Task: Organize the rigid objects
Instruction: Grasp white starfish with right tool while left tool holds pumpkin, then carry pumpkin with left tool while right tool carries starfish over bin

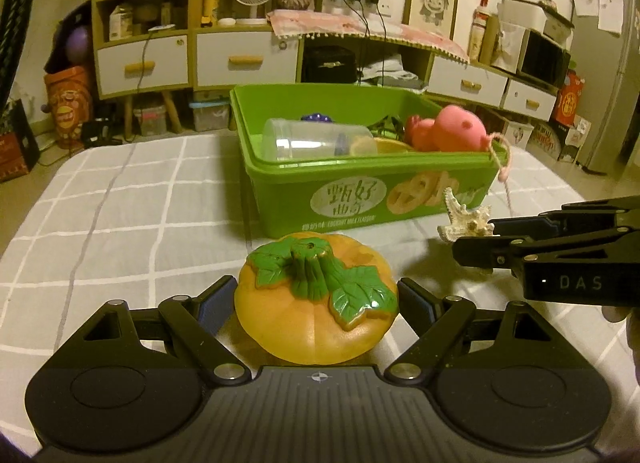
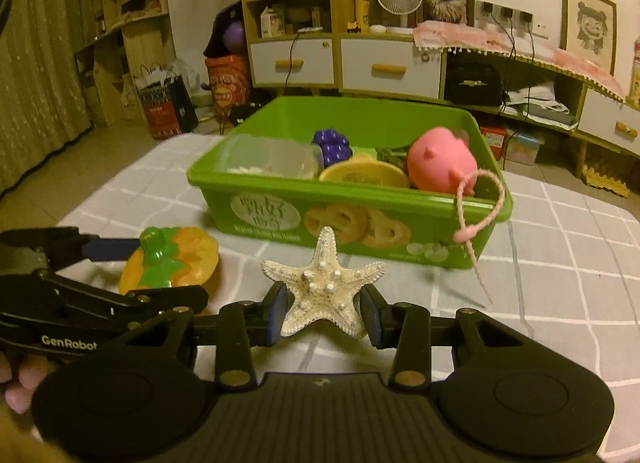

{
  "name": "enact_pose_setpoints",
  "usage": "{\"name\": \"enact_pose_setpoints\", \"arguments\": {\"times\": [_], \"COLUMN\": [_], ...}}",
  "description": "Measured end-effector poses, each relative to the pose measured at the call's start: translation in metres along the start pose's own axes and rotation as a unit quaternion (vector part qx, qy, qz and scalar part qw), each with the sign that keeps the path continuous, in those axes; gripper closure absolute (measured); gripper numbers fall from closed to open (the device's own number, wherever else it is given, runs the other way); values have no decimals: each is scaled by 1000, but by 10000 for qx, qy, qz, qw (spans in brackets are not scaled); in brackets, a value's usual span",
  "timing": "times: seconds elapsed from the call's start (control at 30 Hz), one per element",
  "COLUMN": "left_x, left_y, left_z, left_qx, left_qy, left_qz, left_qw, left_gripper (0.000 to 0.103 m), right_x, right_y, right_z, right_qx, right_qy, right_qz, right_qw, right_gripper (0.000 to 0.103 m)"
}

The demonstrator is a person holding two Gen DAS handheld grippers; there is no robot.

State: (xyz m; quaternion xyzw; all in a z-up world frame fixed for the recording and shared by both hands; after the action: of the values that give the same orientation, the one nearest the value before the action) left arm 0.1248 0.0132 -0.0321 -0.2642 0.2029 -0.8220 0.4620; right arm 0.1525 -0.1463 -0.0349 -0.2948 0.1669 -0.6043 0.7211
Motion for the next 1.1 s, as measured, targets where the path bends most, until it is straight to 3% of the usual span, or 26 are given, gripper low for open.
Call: {"name": "enact_pose_setpoints", "arguments": {"times": [0.43, 0.6, 0.83, 1.1], "left_x": [2, -8, -17, -40], "left_y": [-19, -15, 8, 55], "left_z": [48, 74, 117, 144], "left_qx": [463, 632, 716, 442], "left_qy": [-93, -250, -53, -25], "left_qz": [-72, -38, 39, 219], "left_qw": [9989, 9977, 9974, 9988], "left_gripper": [16, 16, 16, 16], "right_x": [11, 23, 44, 59], "right_y": [-25, -24, 1, 54], "right_z": [42, 63, 103, 131], "right_qx": [434, 548, 655, 511], "right_qy": [410, 548, 562, 351], "right_qz": [231, 70, -243, -642], "right_qw": [9980, 9970, 9960, 9960], "right_gripper": [87, 87, 87, 87]}}
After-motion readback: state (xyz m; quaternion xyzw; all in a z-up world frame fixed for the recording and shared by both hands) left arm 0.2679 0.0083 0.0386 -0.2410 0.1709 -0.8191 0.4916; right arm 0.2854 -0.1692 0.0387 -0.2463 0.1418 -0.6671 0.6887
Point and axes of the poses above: each gripper's, at about its wrist camera, not at the fingertips, and y roughly the way its jaws point, x to its right, z to its top, the point moved 7 cm from there along y, roughly the way its jaws point, and after that the axes turned 15 degrees about -z, right-handed, at the moved point
